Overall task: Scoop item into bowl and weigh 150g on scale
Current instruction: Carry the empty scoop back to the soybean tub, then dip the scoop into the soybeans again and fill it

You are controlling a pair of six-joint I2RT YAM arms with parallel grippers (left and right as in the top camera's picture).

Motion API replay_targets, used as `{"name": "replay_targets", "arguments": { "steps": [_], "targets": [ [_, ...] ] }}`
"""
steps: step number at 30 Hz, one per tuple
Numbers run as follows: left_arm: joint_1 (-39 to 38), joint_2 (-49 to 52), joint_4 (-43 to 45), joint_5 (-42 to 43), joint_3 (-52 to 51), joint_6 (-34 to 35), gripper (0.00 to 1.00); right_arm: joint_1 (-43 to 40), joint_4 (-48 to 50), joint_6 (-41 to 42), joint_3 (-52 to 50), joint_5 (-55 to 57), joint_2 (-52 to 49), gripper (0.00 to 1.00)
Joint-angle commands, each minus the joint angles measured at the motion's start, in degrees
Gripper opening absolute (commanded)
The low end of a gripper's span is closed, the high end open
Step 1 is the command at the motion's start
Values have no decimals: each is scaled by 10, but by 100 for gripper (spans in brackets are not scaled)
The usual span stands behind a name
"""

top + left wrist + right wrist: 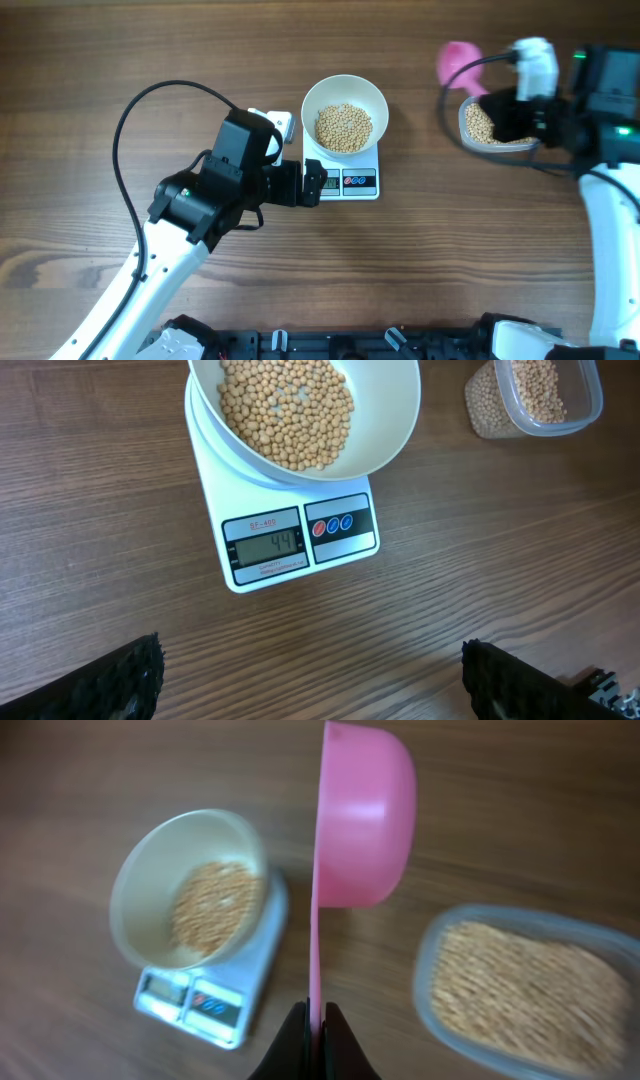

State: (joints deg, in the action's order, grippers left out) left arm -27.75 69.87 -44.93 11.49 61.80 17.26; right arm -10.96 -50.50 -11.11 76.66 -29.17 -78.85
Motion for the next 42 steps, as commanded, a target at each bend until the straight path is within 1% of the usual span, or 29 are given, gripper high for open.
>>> {"name": "replay_targets", "arguments": {
  "steps": [1, 5, 10, 14, 19, 21, 31, 38, 42],
  "targets": [
    [-3, 3, 1, 7, 10, -3, 100, -69, -28, 10, 10, -9, 6, 4],
    [-3, 3, 1, 7, 10, -3, 100, -73, -30, 6, -5, 159, -5, 4],
    [-3, 3, 1, 7, 10, -3, 100, -72, -37, 5, -5, 206, -62, 4],
    [-3, 3, 1, 7, 10, -3, 100, -54, -58, -10, -5, 207, -96, 4],
    [-3, 3, 1, 7, 10, -3, 100, 14, -57, -3, -5, 326, -123, 4],
    [-3, 3, 1, 7, 10, -3, 100, 24, -57, 11, -5, 347, -132, 4],
    [-3, 3, 1, 7, 10, -3, 100, 26, -31, 44, -6, 355, -181, 4],
    [-3, 3, 1, 7, 10, -3, 100, 28, -32, 46, -6, 249, -195, 4],
    [-3, 3, 1, 7, 10, -3, 100, 28, -37, 47, -6, 240, -195, 4]
  ]
}}
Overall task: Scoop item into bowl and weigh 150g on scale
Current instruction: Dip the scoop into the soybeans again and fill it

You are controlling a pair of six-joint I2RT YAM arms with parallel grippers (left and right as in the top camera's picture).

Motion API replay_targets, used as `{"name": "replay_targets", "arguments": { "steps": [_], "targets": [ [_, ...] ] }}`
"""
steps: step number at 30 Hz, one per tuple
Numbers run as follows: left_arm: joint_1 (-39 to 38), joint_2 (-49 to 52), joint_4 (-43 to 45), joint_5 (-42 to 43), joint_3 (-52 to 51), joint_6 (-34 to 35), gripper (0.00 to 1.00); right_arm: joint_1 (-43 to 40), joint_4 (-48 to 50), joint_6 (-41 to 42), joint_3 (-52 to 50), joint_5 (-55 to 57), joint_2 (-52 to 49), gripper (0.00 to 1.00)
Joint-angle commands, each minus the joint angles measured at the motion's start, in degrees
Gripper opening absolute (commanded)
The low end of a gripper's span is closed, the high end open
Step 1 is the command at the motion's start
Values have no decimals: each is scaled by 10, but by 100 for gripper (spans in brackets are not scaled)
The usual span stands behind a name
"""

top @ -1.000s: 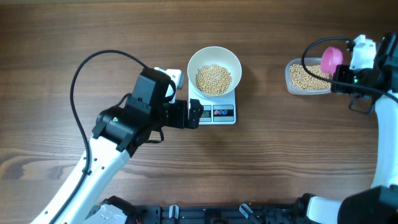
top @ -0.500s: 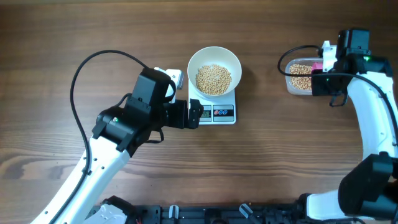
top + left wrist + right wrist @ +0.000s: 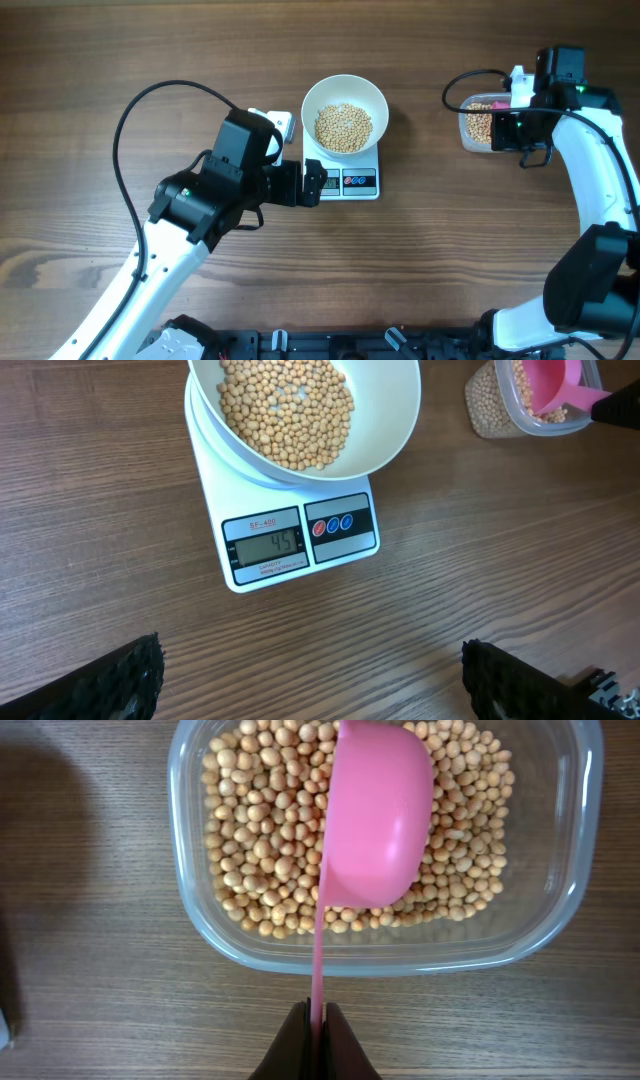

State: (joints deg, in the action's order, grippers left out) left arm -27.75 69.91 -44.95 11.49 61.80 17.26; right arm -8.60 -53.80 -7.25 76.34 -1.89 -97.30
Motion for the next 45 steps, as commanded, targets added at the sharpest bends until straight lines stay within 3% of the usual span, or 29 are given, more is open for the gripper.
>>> {"name": "replay_targets", "arguments": {
  "steps": [1, 8, 29, 37, 45],
  "targets": [
    [-3, 2, 1, 7, 10, -3, 100, 4, -5, 8, -3, -52, -10, 4],
    [-3, 2, 1, 7, 10, -3, 100, -1, -6, -5, -3, -116, -10, 4],
    [-3, 2, 1, 7, 10, -3, 100, -206, -31, 6, -3, -405, -61, 4],
    [-3, 2, 1, 7, 10, -3, 100, -236, -41, -2, -3, -541, -100, 4],
    [-3, 2, 1, 7, 10, -3, 100, -283, -48, -3, -3, -548, -101, 4]
  ]
}}
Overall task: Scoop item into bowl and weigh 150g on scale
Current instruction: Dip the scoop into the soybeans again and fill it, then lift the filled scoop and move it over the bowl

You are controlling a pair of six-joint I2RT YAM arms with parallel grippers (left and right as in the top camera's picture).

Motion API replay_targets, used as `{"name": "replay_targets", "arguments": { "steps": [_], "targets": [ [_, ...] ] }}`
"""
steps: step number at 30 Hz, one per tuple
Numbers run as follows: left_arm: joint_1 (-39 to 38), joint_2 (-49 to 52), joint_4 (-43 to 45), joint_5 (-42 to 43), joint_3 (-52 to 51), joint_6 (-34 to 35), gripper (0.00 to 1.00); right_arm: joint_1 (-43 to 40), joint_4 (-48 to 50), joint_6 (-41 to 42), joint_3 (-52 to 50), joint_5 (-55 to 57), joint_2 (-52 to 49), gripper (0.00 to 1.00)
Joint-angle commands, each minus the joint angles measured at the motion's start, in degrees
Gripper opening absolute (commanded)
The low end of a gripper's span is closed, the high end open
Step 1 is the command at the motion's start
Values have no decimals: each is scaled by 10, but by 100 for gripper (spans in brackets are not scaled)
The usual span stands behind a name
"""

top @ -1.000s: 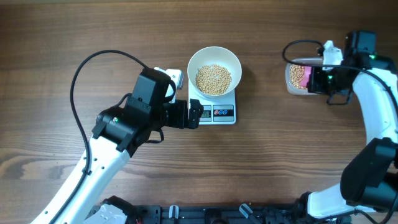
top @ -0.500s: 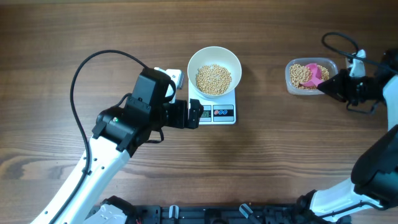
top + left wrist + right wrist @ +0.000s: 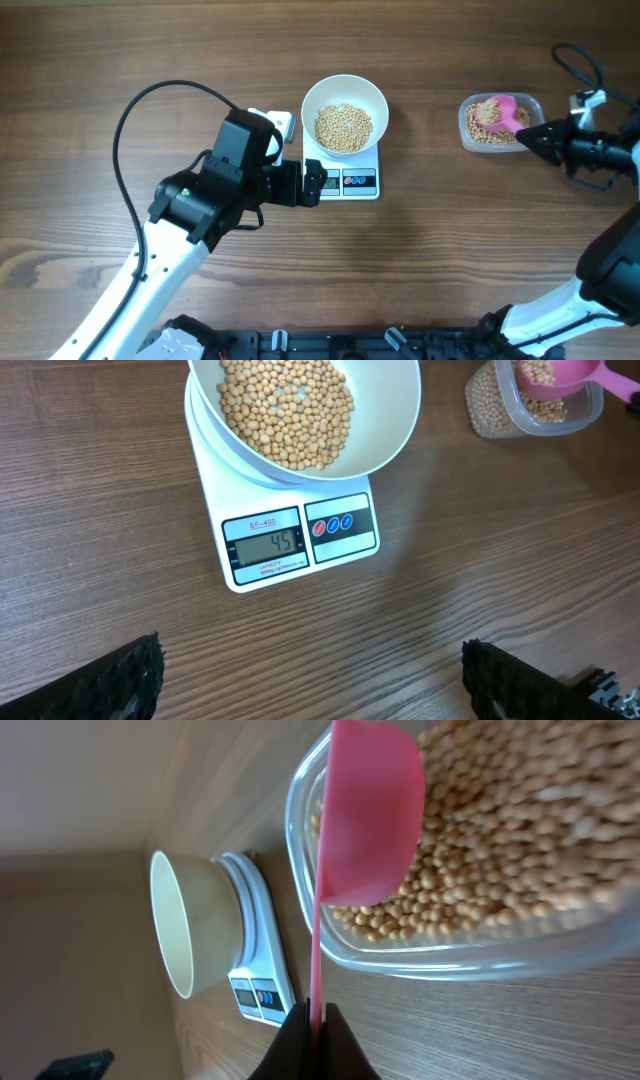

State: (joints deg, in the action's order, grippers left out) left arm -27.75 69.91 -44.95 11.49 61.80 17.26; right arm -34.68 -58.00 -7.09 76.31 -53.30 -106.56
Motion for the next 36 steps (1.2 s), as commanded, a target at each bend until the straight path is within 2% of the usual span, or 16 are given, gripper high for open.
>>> {"name": "replay_targets", "arguments": {
  "steps": [1, 6, 15, 17, 20, 24, 28, 32, 36],
  "targets": [
    [-3, 2, 1, 7, 10, -3, 100, -28, -10, -10, -3, -35, -8, 4],
    [-3, 2, 1, 7, 10, -3, 100, -57, -70, -79, -3, -79, -8, 4],
    [-3, 2, 1, 7, 10, -3, 100, -63, -103, -84, -3, -103, -8, 4],
    [-3, 2, 1, 7, 10, -3, 100, -63, -113, -84, -3, -139, -8, 4],
    [-3, 2, 1, 7, 10, -3, 100, -58, -158, -136, -3, -188, -7, 4],
    [-3, 2, 1, 7, 10, -3, 100, -23, -181, -137, -3, -193, 38, 5],
    [-3, 2, 1, 7, 10, -3, 100, 63, -125, -42, -2, -195, 87, 4],
    [-3, 2, 1, 7, 10, -3, 100, 186, 74, 158, -2, -165, 130, 4],
    [-3, 2, 1, 7, 10, -3, 100, 274, 218, 285, -2, -153, 142, 4]
  ]
}}
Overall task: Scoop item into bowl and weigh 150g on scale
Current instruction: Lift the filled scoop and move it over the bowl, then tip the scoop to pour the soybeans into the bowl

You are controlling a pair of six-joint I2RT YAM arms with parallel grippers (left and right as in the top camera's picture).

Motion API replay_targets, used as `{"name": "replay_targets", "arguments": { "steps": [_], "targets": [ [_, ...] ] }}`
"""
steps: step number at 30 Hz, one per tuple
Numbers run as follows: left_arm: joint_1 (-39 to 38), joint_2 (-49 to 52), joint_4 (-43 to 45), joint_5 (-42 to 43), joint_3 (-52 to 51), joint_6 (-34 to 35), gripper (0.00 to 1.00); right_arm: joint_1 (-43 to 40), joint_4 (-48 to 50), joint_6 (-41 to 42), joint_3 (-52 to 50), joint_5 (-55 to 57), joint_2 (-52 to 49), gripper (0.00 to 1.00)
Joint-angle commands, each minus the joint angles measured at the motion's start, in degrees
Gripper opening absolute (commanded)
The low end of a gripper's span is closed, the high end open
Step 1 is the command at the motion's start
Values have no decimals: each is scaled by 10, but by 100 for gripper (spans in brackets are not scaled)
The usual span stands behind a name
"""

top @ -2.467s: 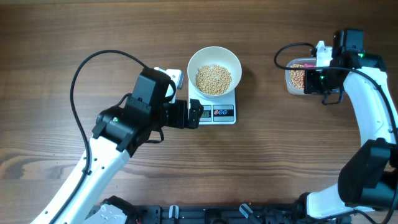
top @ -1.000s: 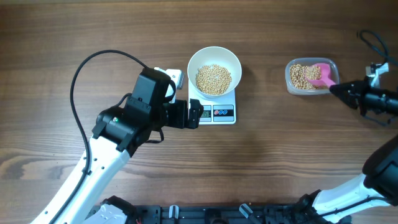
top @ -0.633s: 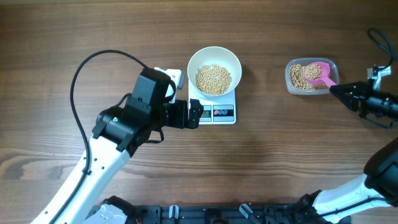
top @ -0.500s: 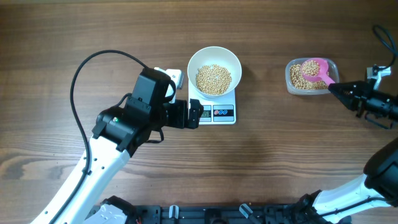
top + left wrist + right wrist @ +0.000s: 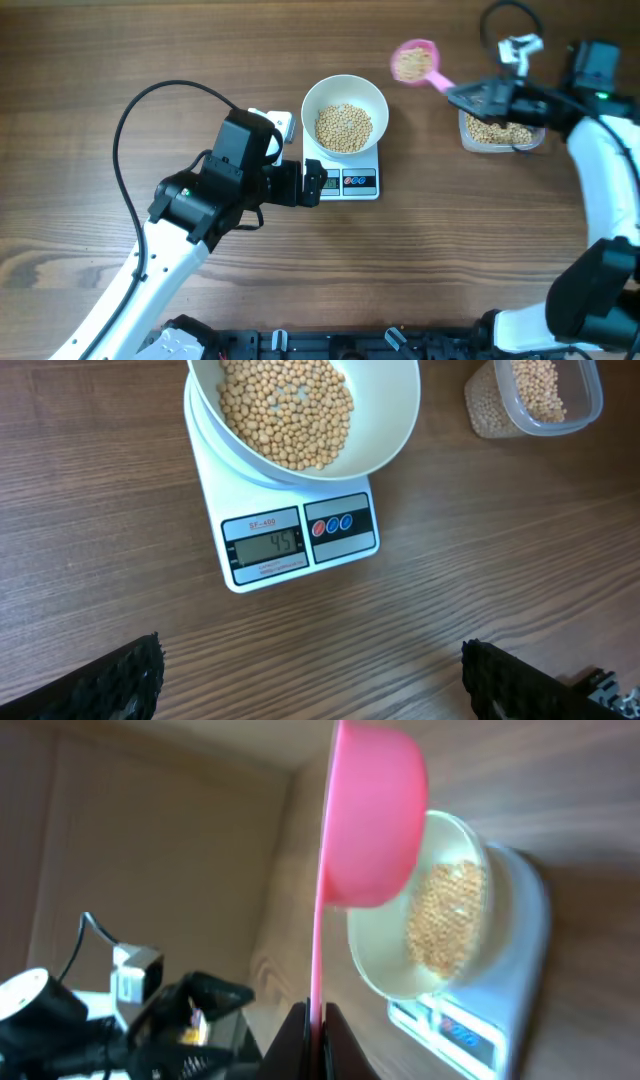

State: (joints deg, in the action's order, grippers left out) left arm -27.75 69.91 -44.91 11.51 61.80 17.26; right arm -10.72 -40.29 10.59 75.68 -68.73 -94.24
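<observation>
A white bowl (image 5: 344, 118) part full of soybeans sits on the white scale (image 5: 346, 180); its display (image 5: 263, 543) reads 45. My right gripper (image 5: 462, 96) is shut on the handle of a pink scoop (image 5: 412, 61), which holds beans and hangs in the air just right of the bowl. In the right wrist view the pink scoop (image 5: 375, 825) shows edge-on in front of the bowl (image 5: 430, 920). The clear bean tub (image 5: 500, 132) lies at the right. My left gripper (image 5: 312, 680) is open over bare table below the scale.
The left arm (image 5: 215, 185) lies across the table's left half, its wrist close to the scale's left side. A small white object (image 5: 278, 122) sits beside that wrist. Cables loop at the upper left and upper right.
My right gripper has moved left from the tub with the scoop, now loaded with beans and hanging beside the bowl. The left arm and the scale reading of 45 are unchanged.
At first my right gripper held the empty scoop above the tub's left edge. Then the scoop was down among the beans in the tub. Then it was tilted in the tub with beans in it. Now it is loaded next to the bowl. The display went from 44 to 45.
</observation>
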Motion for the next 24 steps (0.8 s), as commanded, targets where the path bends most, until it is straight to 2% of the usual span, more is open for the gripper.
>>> {"name": "replay_targets", "arguments": {
  "steps": [1, 5, 7, 9, 10, 18, 21, 24],
  "targets": [
    [-3, 2, 1, 7, 10, -3, 100, 58, 70, 133, 4, 15, 19, 4],
    [-3, 2, 1, 7, 10, -3, 100, 113, 80, 126, 4, 101, 19, 4],
    [-3, 2, 1, 7, 10, -3, 100, 134, 73, 95, 4, 143, 19, 4],
    [-3, 2, 1, 7, 10, -3, 100, 166, 61, -4, 4, 196, 19, 5],
    [-3, 2, 1, 7, 10, -3, 100, 178, 59, -26, 4, 223, 19, 4],
    [-3, 2, 1, 7, 10, -3, 100, 235, 48, -126, 4, 391, 38, 4],
    [-3, 2, 1, 7, 10, -3, 100, 260, 20, -191, 4, 468, 47, 4],
    [-3, 2, 1, 7, 10, -3, 100, 302, 18, -212, 4, 553, 47, 4]
  ]
}}
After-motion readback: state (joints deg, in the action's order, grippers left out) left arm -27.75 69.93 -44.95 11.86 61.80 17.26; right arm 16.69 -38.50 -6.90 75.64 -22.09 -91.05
